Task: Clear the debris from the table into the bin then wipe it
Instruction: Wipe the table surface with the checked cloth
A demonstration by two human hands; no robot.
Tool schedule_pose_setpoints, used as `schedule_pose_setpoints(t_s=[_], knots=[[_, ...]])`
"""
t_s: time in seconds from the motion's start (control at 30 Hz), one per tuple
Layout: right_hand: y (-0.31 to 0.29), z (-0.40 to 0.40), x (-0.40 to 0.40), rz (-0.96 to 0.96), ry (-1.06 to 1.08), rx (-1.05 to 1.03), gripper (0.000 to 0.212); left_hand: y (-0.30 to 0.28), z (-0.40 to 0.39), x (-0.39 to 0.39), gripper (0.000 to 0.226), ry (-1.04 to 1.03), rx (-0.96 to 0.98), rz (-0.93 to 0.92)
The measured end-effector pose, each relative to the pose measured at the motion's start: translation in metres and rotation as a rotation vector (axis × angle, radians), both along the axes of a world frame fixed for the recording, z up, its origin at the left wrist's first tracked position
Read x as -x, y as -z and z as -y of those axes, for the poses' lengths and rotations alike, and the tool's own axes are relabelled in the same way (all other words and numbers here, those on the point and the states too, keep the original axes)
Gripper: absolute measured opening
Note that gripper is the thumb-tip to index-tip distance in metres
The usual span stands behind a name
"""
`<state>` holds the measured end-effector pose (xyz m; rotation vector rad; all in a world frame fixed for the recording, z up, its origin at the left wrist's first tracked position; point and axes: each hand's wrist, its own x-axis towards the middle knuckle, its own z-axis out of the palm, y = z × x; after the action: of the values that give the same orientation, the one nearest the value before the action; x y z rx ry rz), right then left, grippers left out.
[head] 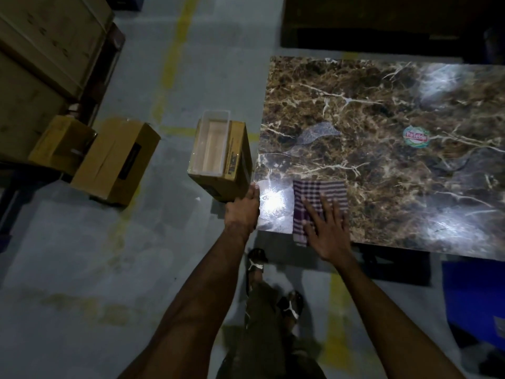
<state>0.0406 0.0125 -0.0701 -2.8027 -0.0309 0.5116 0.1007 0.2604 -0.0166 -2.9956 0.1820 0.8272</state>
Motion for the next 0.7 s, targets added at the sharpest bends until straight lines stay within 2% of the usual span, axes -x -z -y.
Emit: schedule_pose_setpoints(t_s=[0.1, 0.2, 0.3, 0.5, 0.63, 0.7], knots=[[0.006, -0.039, -0.023, 0.027, 0.066, -0.023, 0.061, -0.001, 0.001, 0.001, 0.100, 0.001, -0.006, 0.008], [0.007, -0.066, -0.011, 0.034, -0.087, -0.018, 0.059, -0.002, 0.000, 0.000, 0.100, -0.008, 0.011, -0.001], [-0.002, -0.048, 0.022, 0.010, -0.160, -0.026, 0.056, -0.004, -0.001, 0.001, 0.105, -0.012, 0.021, -0.027], [-0.013, 0.014, 0.009, 0.011, 0.021, 0.050, 0.058, -0.006, 0.001, 0.002, 0.096, 0.006, 0.012, 0.016], [-0.005, -0.012, -0.034, -0.016, 0.097, 0.022, 0.065, -0.007, 0.000, 0.002, 0.097, 0.009, 0.019, 0.017], [-0.006, -0.031, -0.039, -0.020, 0.068, 0.016, 0.065, -0.006, -0.001, 0.004, 0.098, 0.012, 0.017, 0.018]])
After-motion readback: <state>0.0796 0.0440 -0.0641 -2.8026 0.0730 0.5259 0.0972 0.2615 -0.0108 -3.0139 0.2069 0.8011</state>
